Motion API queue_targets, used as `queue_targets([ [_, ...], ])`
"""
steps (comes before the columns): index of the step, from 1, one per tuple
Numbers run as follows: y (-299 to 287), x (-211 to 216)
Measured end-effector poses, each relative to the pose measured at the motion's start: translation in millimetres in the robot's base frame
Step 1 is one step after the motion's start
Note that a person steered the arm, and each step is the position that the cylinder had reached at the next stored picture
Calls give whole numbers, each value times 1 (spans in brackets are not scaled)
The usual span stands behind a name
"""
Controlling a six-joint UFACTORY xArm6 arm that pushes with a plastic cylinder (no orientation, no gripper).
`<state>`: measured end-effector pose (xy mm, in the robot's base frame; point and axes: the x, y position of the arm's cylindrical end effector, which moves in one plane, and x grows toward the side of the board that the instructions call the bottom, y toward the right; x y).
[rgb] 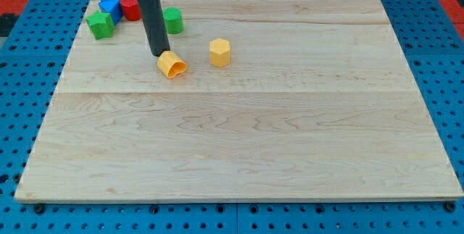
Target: Push the yellow heart closer to the yellow hexagon
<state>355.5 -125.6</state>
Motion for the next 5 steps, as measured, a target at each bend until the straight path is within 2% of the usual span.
queue_targets([
  [2,-22,0],
  [3,-5,19],
  [4,-29,30],
  [5,20,31],
])
